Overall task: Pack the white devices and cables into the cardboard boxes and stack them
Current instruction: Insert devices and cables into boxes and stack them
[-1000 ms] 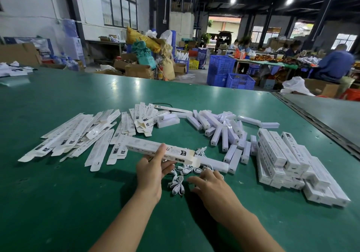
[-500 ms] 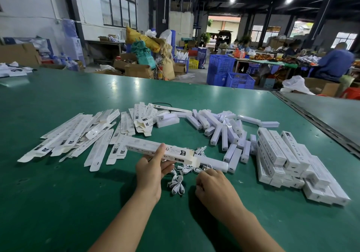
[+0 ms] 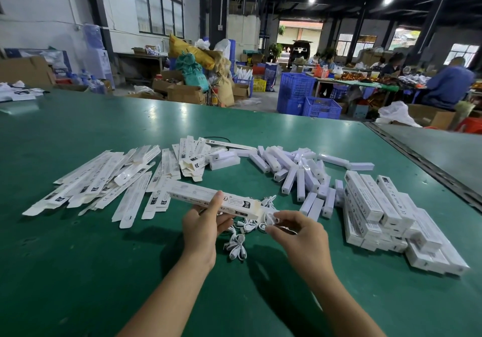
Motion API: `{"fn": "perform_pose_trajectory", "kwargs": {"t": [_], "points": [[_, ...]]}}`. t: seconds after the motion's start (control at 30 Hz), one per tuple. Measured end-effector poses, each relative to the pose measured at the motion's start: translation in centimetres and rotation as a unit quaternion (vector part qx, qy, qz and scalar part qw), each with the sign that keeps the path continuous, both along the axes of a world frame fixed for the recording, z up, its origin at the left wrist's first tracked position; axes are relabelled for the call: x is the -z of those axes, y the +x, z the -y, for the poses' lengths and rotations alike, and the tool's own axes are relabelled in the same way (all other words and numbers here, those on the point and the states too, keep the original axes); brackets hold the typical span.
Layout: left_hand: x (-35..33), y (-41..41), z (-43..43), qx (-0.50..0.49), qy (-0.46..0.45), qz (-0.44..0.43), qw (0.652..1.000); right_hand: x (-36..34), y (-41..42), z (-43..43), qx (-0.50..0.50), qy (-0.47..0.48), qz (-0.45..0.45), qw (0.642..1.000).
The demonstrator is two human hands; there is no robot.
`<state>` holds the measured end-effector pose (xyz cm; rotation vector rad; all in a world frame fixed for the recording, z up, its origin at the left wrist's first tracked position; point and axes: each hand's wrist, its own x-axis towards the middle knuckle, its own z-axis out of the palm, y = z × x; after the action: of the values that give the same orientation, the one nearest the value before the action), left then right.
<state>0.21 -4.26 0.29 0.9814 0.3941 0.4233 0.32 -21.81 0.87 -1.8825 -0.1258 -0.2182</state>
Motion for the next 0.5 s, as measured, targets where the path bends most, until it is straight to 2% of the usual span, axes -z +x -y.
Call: {"fn": "perform_pose_trajectory", "kwargs": {"t": [0.17, 0.27, 0.33, 0.5], "points": [[0.2, 0.0, 0.0, 0.007, 0.013, 0.0, 1.0, -0.1, 0.0, -0.1, -0.034, 0.071, -0.009, 0.997], [0.3, 0.1, 0.3, 0.018, 0.03, 0.006, 0.999, 0.0, 0.1, -0.3, -0.053, 0.074, -0.009, 0.996], [0.3, 0.1, 0.4, 0.027, 0.046, 0.013, 0.999, 0.1, 0.3, -0.2, -0.077, 0.093, -0.046, 0.992], [0.0, -0.3, 0.5, 0.064, 0.081, 0.033, 0.994, -0.2, 0.9, 0.9, -0.122, 0.246, -0.165, 0.947]]}}
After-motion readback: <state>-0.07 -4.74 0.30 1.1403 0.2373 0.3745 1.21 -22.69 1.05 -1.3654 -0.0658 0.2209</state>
